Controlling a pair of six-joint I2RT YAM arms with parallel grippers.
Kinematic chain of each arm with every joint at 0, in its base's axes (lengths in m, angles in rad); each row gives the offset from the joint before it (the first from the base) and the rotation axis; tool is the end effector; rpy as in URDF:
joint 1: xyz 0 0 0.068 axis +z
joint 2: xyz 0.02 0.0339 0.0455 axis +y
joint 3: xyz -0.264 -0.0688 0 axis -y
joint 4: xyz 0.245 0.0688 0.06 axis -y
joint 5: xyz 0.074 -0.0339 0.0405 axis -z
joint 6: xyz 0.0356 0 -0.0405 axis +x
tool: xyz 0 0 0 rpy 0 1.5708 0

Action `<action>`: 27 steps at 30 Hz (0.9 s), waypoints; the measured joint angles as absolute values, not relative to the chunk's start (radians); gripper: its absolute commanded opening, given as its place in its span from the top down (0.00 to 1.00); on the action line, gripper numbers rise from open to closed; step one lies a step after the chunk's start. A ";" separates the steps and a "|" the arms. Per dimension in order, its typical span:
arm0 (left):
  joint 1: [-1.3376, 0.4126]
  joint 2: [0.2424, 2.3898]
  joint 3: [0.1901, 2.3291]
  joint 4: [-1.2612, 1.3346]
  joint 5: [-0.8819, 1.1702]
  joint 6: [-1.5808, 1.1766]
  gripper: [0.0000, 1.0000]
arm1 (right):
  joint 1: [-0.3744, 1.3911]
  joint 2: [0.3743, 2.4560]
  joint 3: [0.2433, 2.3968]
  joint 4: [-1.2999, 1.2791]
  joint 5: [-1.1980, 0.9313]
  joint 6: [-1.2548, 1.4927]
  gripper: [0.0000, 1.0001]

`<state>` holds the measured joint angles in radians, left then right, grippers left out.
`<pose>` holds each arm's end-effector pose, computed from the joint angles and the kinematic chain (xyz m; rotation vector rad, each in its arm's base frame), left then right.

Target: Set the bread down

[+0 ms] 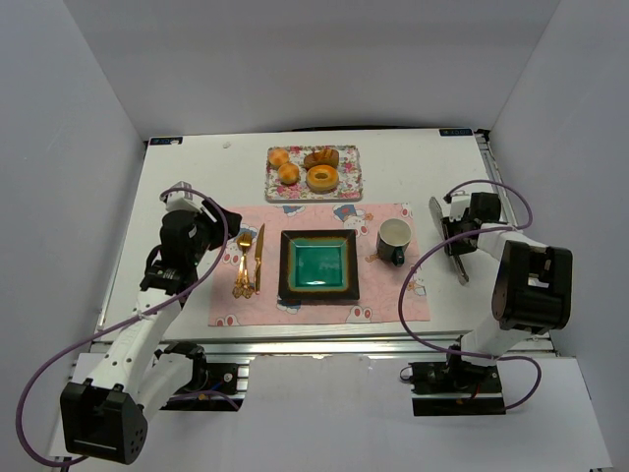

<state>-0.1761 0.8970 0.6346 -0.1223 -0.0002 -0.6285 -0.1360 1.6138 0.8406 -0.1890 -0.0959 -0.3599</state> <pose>0.2058 -0.0366 0.2731 -0.4471 1.9422 -0.5258 0.3088 -0.0388 0.1593 -0.3203 2.5078 -0.0772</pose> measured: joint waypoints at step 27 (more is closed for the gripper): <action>-0.176 0.879 0.669 -0.136 -0.012 -0.644 0.30 | 0.181 1.723 1.564 -0.546 -0.399 -0.679 0.62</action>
